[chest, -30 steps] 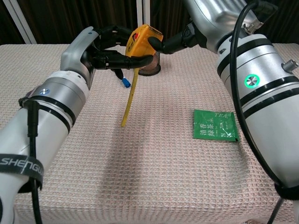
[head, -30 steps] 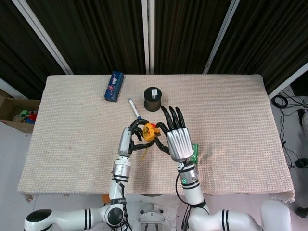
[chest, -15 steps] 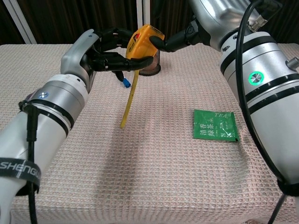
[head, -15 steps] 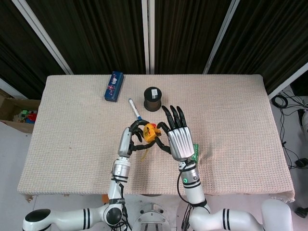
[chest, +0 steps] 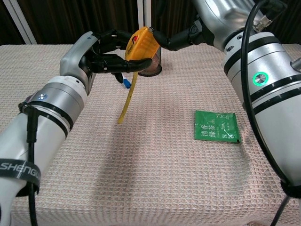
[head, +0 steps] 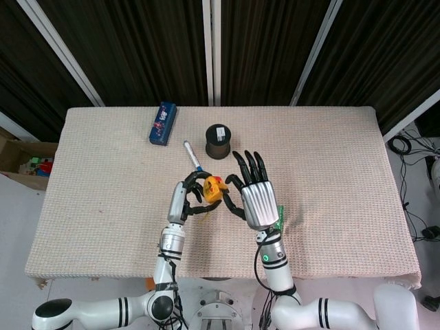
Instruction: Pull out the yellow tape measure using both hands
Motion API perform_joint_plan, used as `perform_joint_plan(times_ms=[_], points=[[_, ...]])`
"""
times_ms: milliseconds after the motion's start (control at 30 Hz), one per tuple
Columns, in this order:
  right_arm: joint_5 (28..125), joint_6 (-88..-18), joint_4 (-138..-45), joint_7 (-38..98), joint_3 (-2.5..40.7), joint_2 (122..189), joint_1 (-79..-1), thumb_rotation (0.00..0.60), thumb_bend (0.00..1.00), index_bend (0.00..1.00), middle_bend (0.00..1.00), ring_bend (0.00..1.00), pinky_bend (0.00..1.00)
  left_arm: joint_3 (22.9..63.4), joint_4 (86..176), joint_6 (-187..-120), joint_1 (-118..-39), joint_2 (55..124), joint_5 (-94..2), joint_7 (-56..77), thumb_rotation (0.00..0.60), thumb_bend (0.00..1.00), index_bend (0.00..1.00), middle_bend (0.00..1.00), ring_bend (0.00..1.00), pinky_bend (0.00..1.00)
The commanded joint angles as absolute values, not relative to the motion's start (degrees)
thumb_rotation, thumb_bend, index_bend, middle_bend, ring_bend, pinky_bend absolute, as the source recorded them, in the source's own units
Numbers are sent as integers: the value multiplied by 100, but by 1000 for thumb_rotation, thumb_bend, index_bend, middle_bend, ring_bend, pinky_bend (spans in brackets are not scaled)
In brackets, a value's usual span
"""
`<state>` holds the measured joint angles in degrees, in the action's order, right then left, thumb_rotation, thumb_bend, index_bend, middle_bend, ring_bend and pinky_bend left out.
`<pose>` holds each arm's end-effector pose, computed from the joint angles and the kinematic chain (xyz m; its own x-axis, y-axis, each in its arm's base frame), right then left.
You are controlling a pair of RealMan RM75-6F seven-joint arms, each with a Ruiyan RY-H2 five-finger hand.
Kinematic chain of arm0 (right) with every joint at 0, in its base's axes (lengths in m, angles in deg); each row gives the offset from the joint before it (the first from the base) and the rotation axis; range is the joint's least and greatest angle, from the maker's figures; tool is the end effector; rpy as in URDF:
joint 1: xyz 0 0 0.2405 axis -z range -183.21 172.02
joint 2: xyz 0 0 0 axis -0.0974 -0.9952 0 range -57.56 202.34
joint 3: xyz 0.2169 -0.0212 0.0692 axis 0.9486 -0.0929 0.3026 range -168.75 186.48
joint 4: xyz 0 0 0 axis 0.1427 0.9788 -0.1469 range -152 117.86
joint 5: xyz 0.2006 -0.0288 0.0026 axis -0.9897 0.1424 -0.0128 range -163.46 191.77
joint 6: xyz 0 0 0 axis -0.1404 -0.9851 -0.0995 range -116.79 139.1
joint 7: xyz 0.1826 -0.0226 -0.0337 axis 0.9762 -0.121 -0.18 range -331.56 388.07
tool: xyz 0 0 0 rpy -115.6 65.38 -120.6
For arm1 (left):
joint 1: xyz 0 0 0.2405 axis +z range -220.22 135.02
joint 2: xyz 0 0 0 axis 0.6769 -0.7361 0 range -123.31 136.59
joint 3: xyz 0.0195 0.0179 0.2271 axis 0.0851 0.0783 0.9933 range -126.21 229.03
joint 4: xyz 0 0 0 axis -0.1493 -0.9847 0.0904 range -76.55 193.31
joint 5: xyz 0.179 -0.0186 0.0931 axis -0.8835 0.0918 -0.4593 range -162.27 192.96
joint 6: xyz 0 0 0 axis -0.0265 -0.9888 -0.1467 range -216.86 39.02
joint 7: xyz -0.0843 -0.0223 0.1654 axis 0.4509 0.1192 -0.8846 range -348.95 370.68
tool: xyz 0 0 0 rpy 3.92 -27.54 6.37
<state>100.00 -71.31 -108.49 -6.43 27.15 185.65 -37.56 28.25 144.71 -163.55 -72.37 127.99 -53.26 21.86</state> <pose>-0.0007 -0.2914 0.0020 0.0783 0.1889 0.9789 -0.9114 -0.3844 0.1470 -0.0323 0.3083 -0.0589 -0.6958 0.1449 0.7035 0.7072 -0.0326 0.7062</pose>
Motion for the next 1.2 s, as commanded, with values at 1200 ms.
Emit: perform_joint_plan(times_ms=[1200], points=[[9918, -7226, -11037, -117, 2812, 18454, -3878, 600, 629, 696, 207, 0, 0, 2911, 14610, -16451, -7137, 12661, -5476, 2419, 600, 385, 693, 693, 609, 676]])
